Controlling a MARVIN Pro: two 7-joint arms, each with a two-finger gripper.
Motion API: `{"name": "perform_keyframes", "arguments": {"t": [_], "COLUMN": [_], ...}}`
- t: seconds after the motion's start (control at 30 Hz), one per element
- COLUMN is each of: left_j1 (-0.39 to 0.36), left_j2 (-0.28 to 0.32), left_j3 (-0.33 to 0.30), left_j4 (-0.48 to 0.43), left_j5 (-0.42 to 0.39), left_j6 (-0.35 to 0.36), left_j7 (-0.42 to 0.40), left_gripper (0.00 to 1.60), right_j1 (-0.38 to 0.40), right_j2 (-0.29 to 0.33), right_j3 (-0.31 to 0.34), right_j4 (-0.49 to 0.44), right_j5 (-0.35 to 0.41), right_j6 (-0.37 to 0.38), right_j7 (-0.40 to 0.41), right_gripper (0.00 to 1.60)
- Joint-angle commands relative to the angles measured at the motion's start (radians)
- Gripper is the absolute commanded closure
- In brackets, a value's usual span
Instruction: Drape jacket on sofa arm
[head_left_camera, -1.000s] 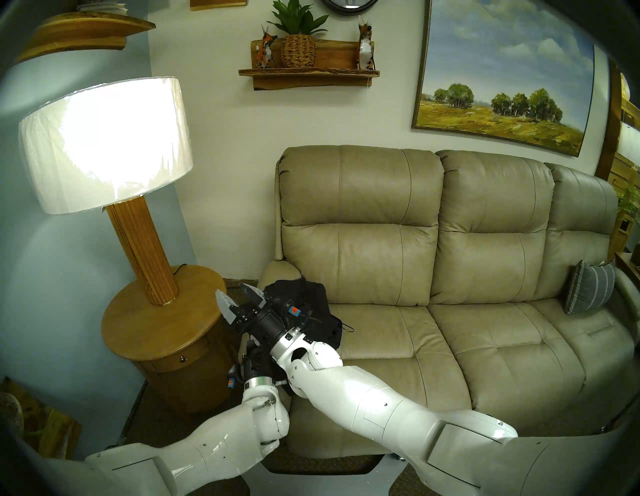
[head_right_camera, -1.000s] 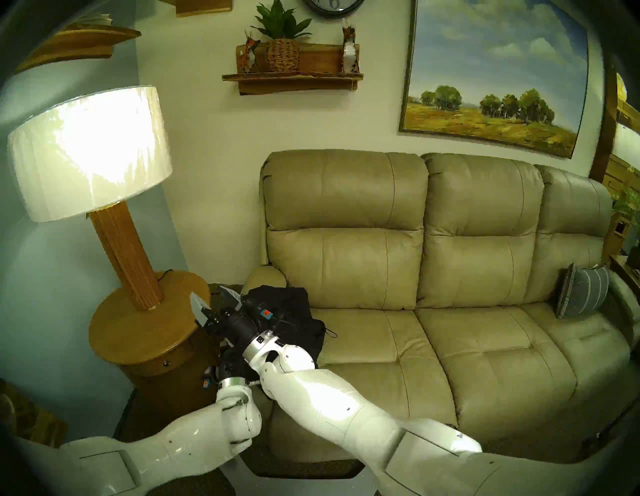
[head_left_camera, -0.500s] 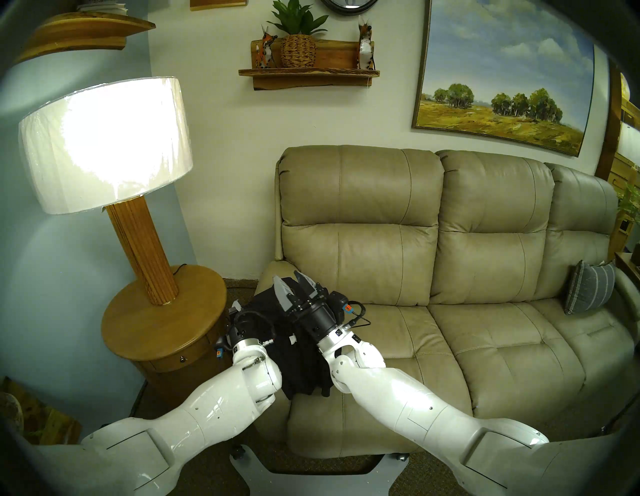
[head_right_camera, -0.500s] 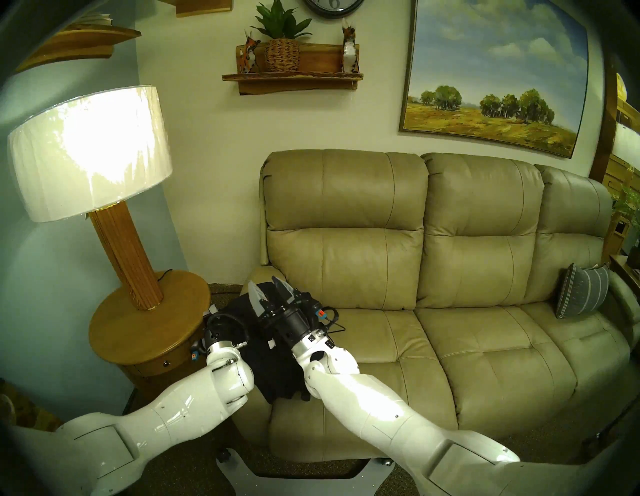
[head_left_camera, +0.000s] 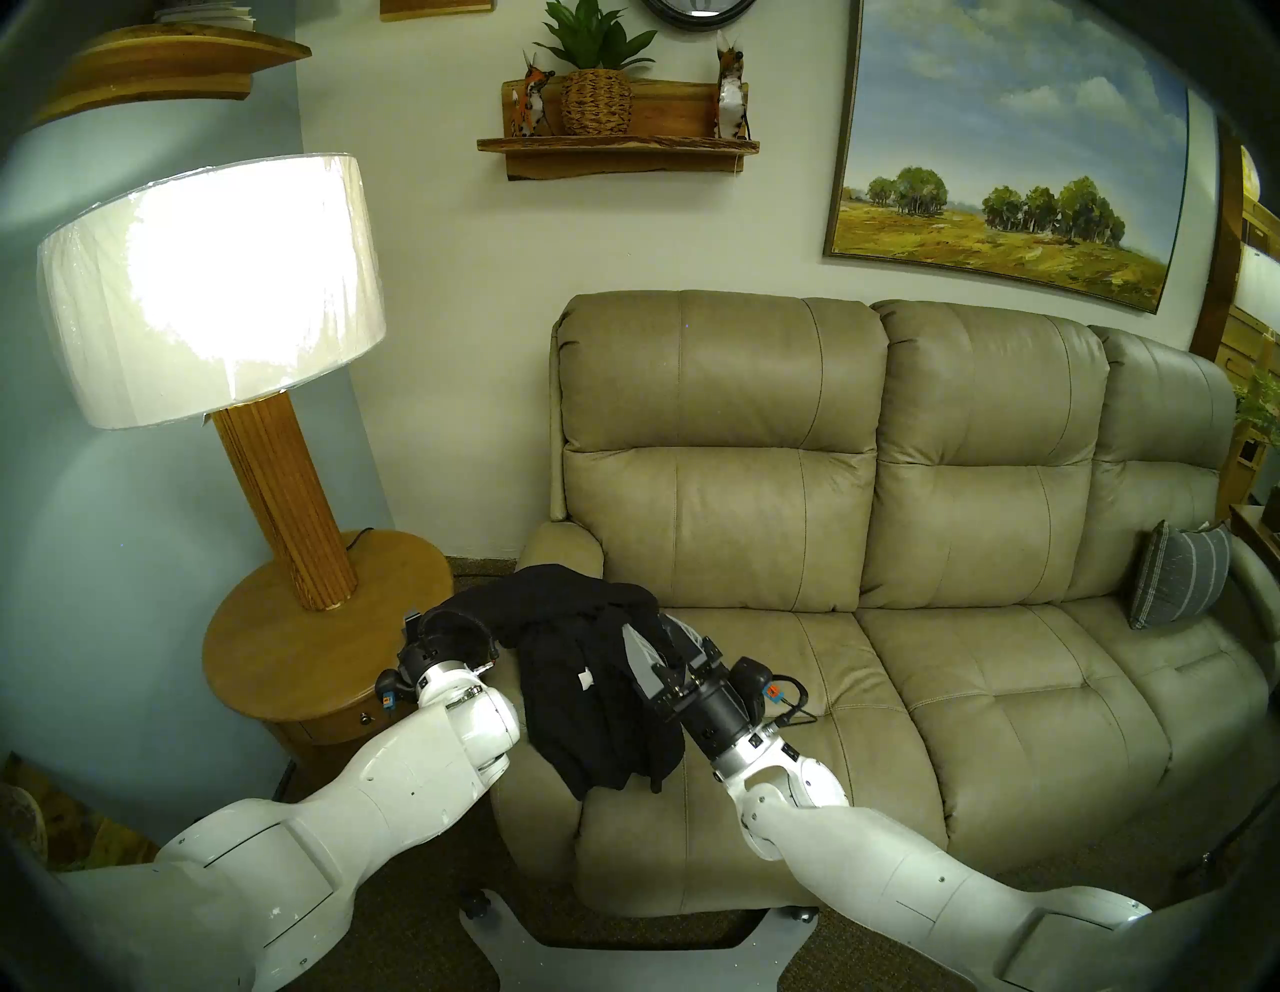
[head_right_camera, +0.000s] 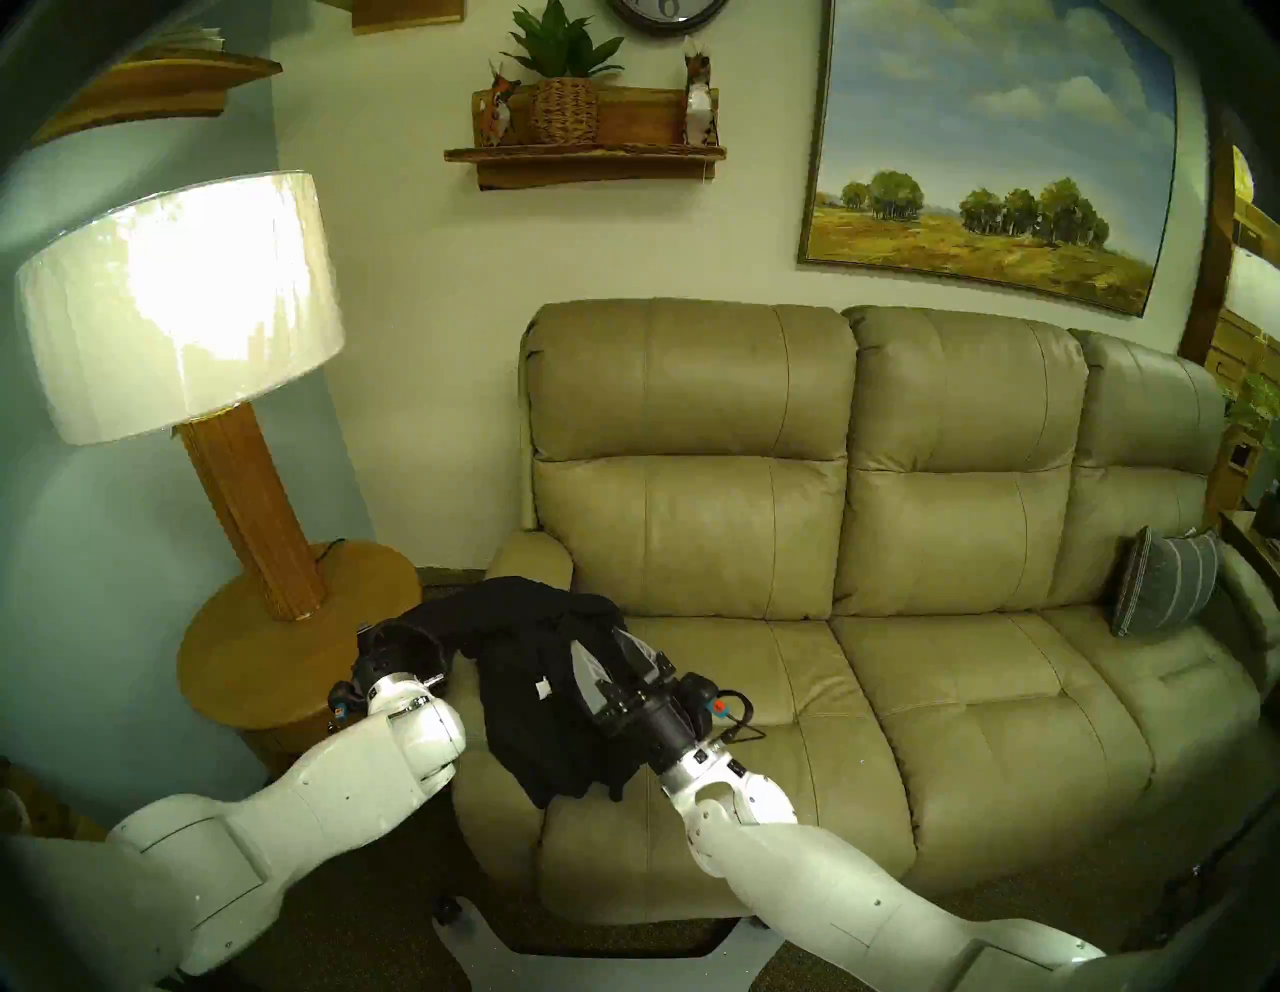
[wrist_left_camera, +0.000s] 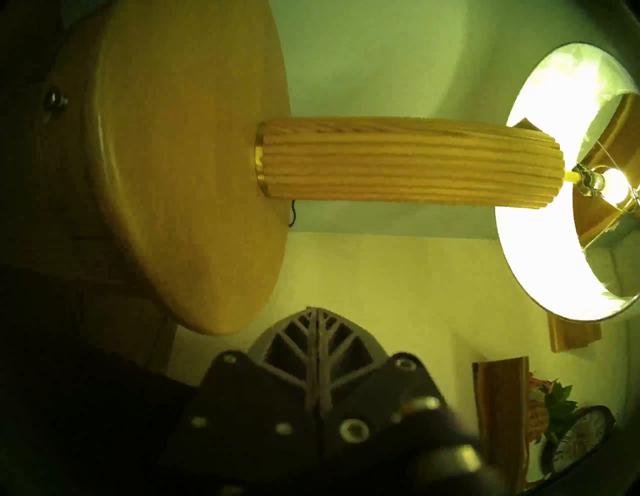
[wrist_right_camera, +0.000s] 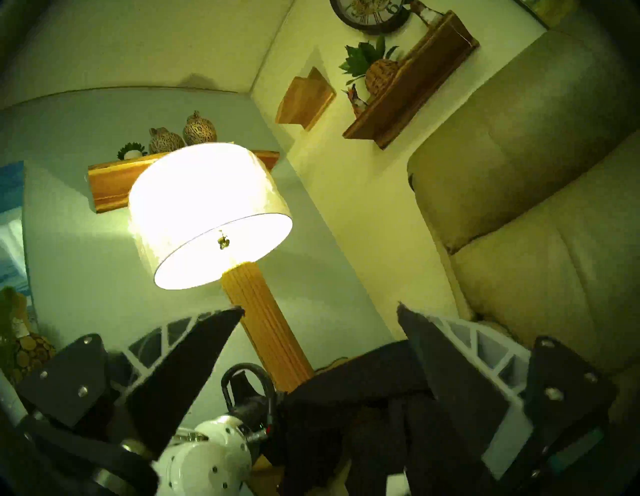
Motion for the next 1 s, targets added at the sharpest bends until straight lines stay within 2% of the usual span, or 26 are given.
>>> {"name": "perform_keyframes", "arguments": {"t": [0.0, 0.13, 0.2, 0.3, 0.37, 0.4, 0.67, 0.7, 0.77, 0.83, 0.97], "left_j1": [-0.024, -0.044, -0.048, -0.068, -0.074, -0.081, -0.127, -0.129, -0.122, -0.090, -0.040], "left_j2": [0.013, -0.002, -0.005, -0.025, -0.030, -0.036, -0.075, -0.082, -0.104, -0.119, -0.152], "left_j3": [-0.023, -0.033, -0.033, -0.034, -0.037, -0.037, -0.039, -0.042, -0.059, -0.069, -0.039], "left_j4": [0.075, 0.147, 0.157, 0.203, 0.209, 0.223, 0.315, 0.323, 0.329, 0.296, 0.230], "left_j5": [0.002, 0.002, 0.002, 0.002, 0.002, 0.002, 0.006, 0.004, 0.002, 0.004, 0.042], "left_j6": [-0.033, -0.062, -0.065, -0.078, -0.077, -0.082, -0.100, -0.102, -0.095, -0.080, -0.084], "left_j7": [0.029, 0.069, 0.074, 0.094, 0.094, 0.098, 0.115, 0.111, 0.066, 0.013, -0.056], "left_gripper": [1.60, 1.60, 1.60, 1.60, 1.60, 1.09, 1.09, 0.00, 0.00, 0.00, 0.00], "right_j1": [-0.114, -0.179, -0.188, -0.245, -0.249, -0.270, -0.340, -0.348, -0.374, -0.387, -0.388], "right_j2": [0.098, 0.152, 0.160, 0.196, 0.203, 0.214, 0.268, 0.275, 0.295, 0.305, 0.302], "right_j3": [0.008, 0.017, 0.018, 0.034, 0.033, 0.043, 0.077, 0.082, 0.098, 0.107, 0.110], "right_j4": [-0.049, -0.090, -0.099, -0.159, -0.164, -0.188, -0.272, -0.282, -0.314, -0.328, -0.322], "right_j5": [0.039, 0.079, 0.086, 0.129, 0.140, 0.153, 0.245, 0.257, 0.296, 0.321, 0.338], "right_j6": [-0.017, -0.025, -0.026, -0.030, -0.031, -0.030, -0.024, -0.022, -0.015, -0.008, -0.005], "right_j7": [0.027, 0.054, 0.059, 0.085, 0.093, 0.098, 0.134, 0.139, 0.150, 0.155, 0.154], "right_gripper": [0.00, 0.00, 0.00, 0.00, 0.00, 0.00, 0.00, 0.00, 0.00, 0.00, 0.00]}}
